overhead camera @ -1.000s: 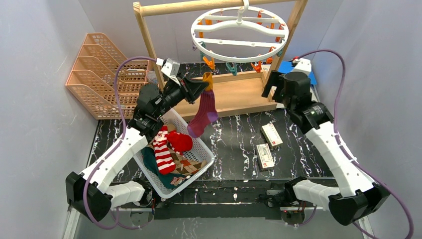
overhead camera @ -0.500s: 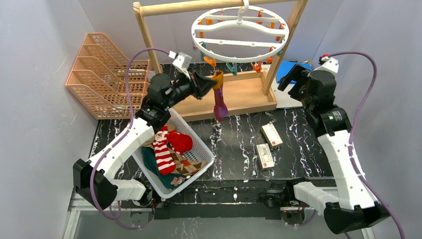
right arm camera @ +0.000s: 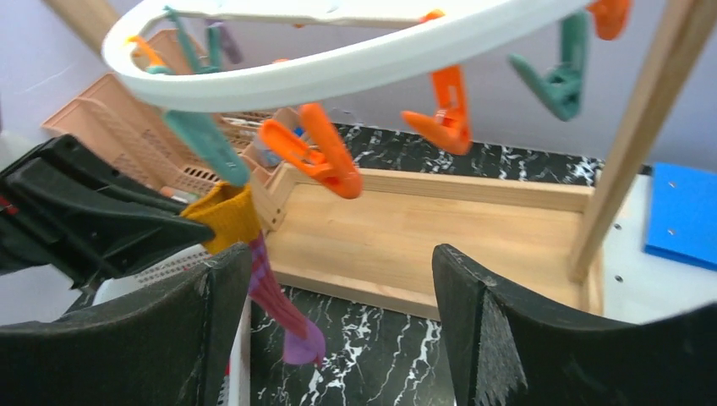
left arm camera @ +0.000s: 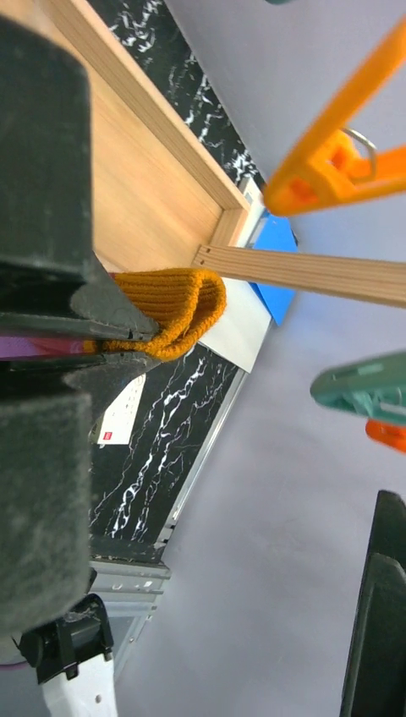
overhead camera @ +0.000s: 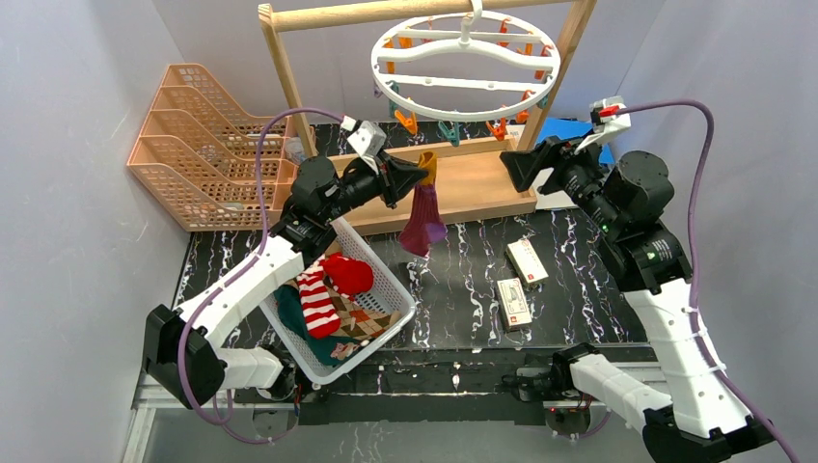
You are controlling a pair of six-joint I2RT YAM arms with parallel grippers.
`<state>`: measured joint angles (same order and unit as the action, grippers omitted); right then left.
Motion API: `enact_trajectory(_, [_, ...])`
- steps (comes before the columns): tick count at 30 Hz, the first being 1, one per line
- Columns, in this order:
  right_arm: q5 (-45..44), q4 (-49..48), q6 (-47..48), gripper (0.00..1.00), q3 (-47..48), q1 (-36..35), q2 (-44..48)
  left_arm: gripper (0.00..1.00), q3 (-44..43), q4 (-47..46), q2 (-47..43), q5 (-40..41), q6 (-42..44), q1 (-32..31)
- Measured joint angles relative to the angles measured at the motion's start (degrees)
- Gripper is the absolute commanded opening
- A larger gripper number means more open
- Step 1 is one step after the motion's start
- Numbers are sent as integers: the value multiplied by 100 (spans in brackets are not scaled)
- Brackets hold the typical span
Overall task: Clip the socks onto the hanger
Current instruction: Open the clamp at the hanger.
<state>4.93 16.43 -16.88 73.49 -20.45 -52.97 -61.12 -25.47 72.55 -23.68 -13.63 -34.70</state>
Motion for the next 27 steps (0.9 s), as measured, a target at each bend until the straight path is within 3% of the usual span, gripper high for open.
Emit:
enact_trajectory(12, [195, -151, 870, 75, 107, -428, 39, 0, 647, -297, -535, -490, 96, -42])
enact_trajectory(19, [-551, -149, 1397, 80, 76, -837, -273, 0, 979, -431, -925, -490, 59, -70])
enact_trajectory(27, [-778, -527, 1561, 79, 74, -857, -391, 0, 1045, -503, -914, -479, -35, -107])
